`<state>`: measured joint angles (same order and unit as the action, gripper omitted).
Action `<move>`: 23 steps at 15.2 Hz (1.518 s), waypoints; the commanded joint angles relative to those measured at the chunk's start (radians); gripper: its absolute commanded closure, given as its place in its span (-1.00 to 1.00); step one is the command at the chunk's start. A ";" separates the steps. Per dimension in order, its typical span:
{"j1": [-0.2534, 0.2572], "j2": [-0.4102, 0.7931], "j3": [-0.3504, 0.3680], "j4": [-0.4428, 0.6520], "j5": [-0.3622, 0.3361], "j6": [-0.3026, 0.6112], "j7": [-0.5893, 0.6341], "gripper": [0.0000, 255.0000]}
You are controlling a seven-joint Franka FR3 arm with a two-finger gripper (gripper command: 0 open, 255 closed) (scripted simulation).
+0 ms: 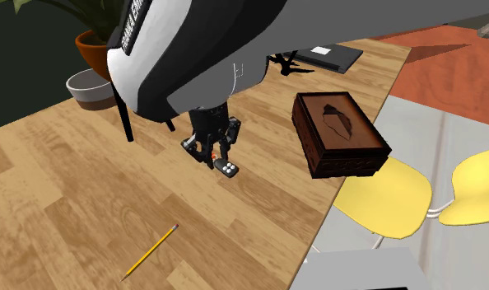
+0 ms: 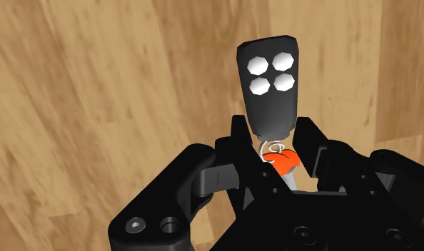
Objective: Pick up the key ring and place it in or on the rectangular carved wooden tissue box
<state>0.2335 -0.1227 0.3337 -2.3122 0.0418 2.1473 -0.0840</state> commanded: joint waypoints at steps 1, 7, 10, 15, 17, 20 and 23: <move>0.001 -0.016 -0.001 0.017 0.005 -0.032 -0.003 1.00; 0.001 -0.051 -0.007 0.066 0.014 -0.115 -0.011 1.00; 0.000 -0.065 -0.010 0.093 0.017 -0.156 -0.015 1.00; 0.000 -0.084 -0.014 0.143 0.021 -0.224 -0.019 1.00; -0.001 -0.090 -0.016 0.164 0.022 -0.252 -0.020 1.00; -0.001 -0.098 -0.018 0.198 0.023 -0.292 -0.021 1.00; -0.021 -0.120 -0.051 0.184 0.019 -0.302 -0.072 1.00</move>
<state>0.2191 -0.2289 0.2954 -2.1123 0.0604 1.8442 -0.1356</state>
